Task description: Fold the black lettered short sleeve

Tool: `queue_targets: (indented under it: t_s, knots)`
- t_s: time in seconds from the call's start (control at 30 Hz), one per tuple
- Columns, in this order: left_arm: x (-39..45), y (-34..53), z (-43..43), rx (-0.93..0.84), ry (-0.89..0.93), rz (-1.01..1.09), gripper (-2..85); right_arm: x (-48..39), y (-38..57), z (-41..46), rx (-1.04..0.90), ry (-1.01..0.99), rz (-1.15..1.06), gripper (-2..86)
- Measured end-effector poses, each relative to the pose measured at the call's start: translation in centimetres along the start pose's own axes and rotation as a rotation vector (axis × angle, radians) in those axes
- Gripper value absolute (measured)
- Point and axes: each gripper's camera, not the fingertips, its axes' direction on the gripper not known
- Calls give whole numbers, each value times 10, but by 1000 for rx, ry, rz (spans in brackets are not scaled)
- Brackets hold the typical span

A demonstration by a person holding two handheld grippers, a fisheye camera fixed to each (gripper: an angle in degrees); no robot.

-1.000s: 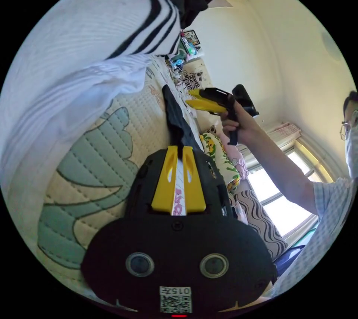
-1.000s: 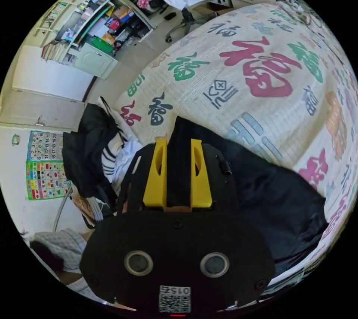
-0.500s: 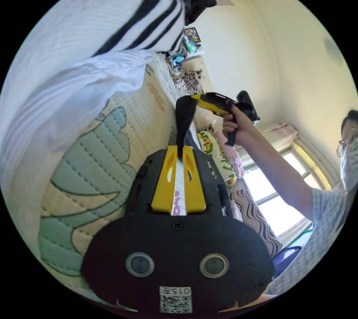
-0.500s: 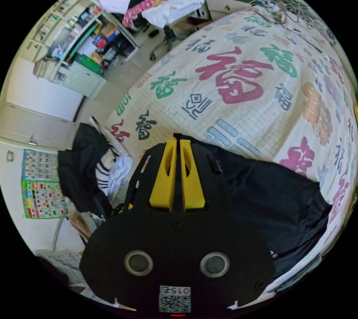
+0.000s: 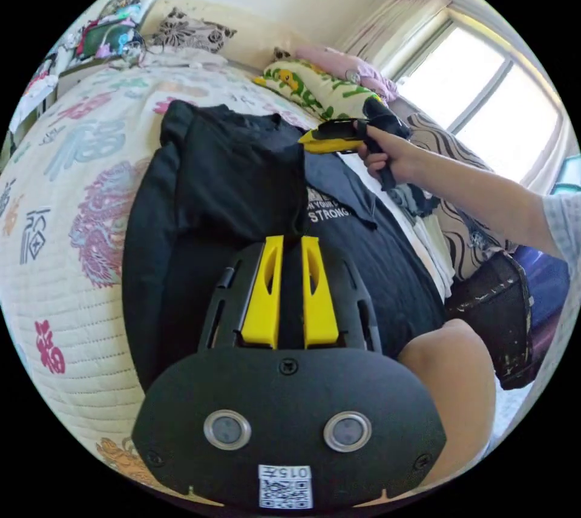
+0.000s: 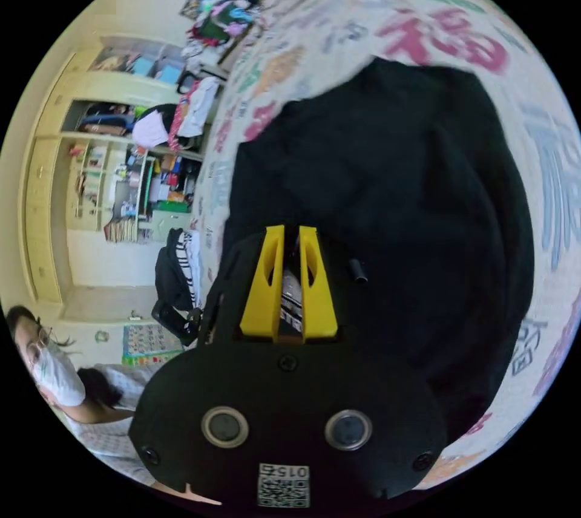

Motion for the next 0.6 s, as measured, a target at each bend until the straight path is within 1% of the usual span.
queue_targets:
  t_s: [0.03,0.13,0.23,0.3,0.33,0.37,0.43,0.47,0.53,0.6]
  knots:
    - [3,1,14,-41,42,-2,60,18,13,-16,31,9,53,49]
    - [8,3,26,-52,96,-5,59,31,38,-58,127,-32,66,58]
    - [15,3,32,-40,24,2,58,8,51,-82,145,-73,-13,59]
    - [17,5,41,-30,-40,5,54,-15,59,-85,78,-86,-95,58]
    - [17,5,54,-67,-66,5,49,-30,67,-81,-15,-63,-142,58]
    - [15,8,75,-160,-92,10,31,-42,77,-73,-128,-18,-173,58]
    - [10,21,101,-285,-110,14,16,-52,102,-68,-264,51,-177,60]
    - [8,31,98,-265,-102,4,16,-57,125,-74,-313,71,-191,64]
    - [6,46,89,-303,-118,-33,32,-67,164,-98,-321,122,-218,68]
    - [5,69,69,-285,-123,-77,62,-74,209,-135,-269,187,-218,71]
